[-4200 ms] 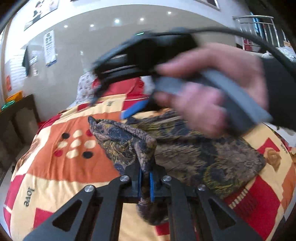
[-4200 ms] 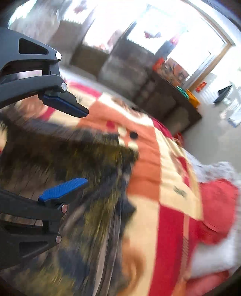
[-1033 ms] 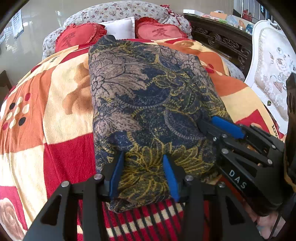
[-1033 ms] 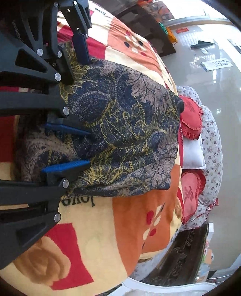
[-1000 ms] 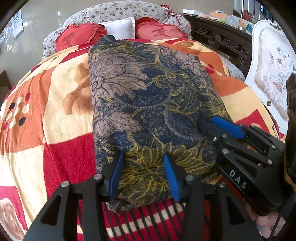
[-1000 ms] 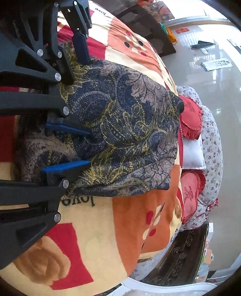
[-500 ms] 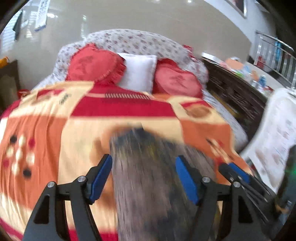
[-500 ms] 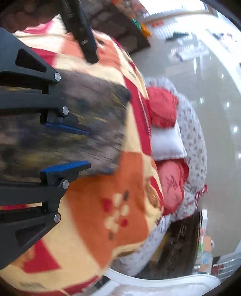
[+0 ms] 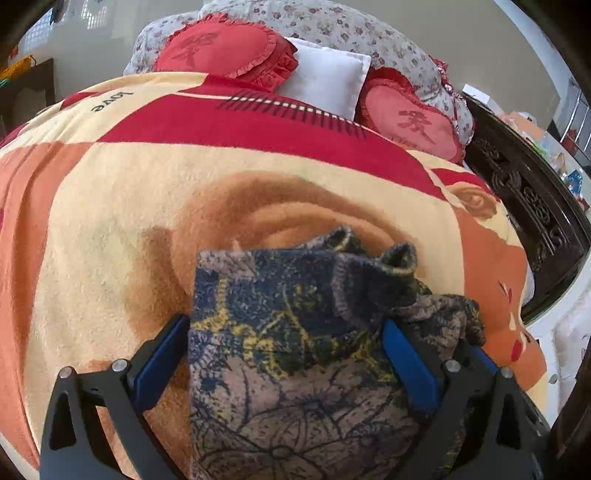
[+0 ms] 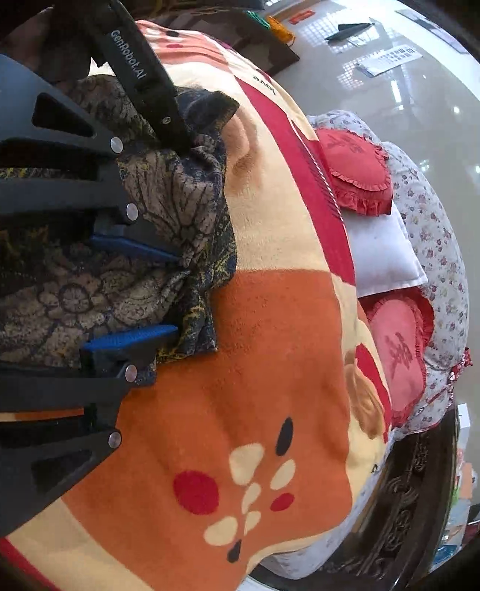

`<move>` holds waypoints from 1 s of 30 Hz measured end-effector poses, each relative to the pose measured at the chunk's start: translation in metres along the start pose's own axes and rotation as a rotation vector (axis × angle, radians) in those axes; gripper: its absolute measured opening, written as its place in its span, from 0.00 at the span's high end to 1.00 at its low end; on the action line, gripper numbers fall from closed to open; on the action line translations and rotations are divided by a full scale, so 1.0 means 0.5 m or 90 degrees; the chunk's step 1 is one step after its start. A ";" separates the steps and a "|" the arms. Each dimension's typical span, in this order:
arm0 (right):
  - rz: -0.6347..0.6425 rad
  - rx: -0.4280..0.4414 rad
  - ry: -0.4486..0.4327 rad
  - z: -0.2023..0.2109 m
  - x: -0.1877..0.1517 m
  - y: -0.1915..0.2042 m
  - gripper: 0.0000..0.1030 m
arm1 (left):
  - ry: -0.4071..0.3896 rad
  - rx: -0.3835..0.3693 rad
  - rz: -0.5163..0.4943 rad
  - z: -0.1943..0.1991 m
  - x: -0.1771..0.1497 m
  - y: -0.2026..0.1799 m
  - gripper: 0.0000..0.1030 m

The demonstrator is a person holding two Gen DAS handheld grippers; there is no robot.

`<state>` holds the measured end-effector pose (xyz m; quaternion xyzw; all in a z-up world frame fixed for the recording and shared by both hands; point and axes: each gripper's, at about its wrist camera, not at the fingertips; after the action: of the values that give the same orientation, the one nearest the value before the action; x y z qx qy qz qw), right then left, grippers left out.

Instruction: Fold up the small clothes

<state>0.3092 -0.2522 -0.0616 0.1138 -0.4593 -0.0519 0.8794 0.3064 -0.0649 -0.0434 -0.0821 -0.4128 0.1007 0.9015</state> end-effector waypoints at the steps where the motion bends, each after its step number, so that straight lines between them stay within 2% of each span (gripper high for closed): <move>1: -0.009 0.008 0.004 0.002 0.001 -0.004 0.79 | 0.018 -0.002 0.000 0.004 0.006 -0.001 0.00; 3: -0.031 0.030 0.040 -0.001 0.021 -0.016 0.78 | 0.041 -0.008 -0.009 0.011 0.031 0.004 0.01; 4: -0.047 0.047 0.079 -0.001 0.039 -0.023 0.78 | 0.041 -0.018 -0.014 0.036 0.039 0.012 0.01; 5: -0.066 0.058 0.092 0.007 0.048 -0.034 0.78 | 0.033 -0.029 -0.018 0.052 0.047 0.019 0.01; 6: -0.094 0.086 0.089 0.037 0.063 -0.056 0.78 | 0.018 -0.044 -0.024 0.080 0.047 0.028 0.00; 8: -0.095 0.125 0.056 0.092 0.075 -0.090 0.76 | -0.008 -0.083 -0.038 0.132 0.032 0.053 0.00; 9: -0.085 0.135 0.044 0.118 0.075 -0.107 0.68 | -0.008 -0.101 -0.042 0.147 0.018 0.069 0.00; 10: -0.077 0.146 0.038 0.145 0.065 -0.133 0.57 | 0.004 -0.120 -0.038 0.153 -0.001 0.086 0.00; 12: -0.090 0.168 0.040 0.166 0.040 -0.171 0.48 | 0.046 -0.153 -0.015 0.147 -0.041 0.114 0.00; 13: -0.115 0.183 0.043 0.172 0.021 -0.193 0.46 | 0.075 -0.173 0.008 0.134 -0.068 0.126 0.00; 14: -0.146 0.199 0.047 0.171 0.003 -0.213 0.45 | 0.082 -0.181 0.021 0.126 -0.078 0.133 0.00; 16: -0.225 0.248 0.062 0.159 -0.041 -0.246 0.43 | 0.026 -0.193 0.033 0.138 -0.097 0.130 0.00; 20: -0.306 0.327 0.088 0.113 -0.090 -0.247 0.43 | 0.041 -0.230 0.034 0.129 -0.094 0.105 0.00; 24: -0.292 0.403 0.132 0.077 -0.112 -0.198 0.41 | 0.093 -0.328 0.077 0.110 -0.077 0.076 0.00; 25: -0.252 0.424 0.133 0.081 -0.113 -0.176 0.36 | 0.102 -0.345 0.093 0.106 -0.076 0.080 0.00; 27: -0.189 0.445 0.136 0.089 -0.116 -0.154 0.32 | 0.103 -0.357 0.115 0.093 -0.075 0.078 0.00; 28: -0.160 0.437 0.134 0.088 -0.120 -0.151 0.40 | 0.103 -0.371 0.136 0.083 -0.073 0.088 0.00; 30: -0.176 0.420 0.131 0.086 -0.128 -0.167 0.58 | 0.089 -0.380 0.182 0.075 -0.068 0.113 0.01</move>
<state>0.2385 -0.3270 -0.1095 0.4568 -0.3412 -0.0072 0.8215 0.2496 -0.0165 -0.0569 -0.4061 -0.3453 0.0947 0.8408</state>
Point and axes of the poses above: each gripper's, at about its wrist camera, not at the fingertips, and z roughly against the way its jaws point, y to its left, x to its top, and after that the axes turned 13 degrees about -y, right-handed
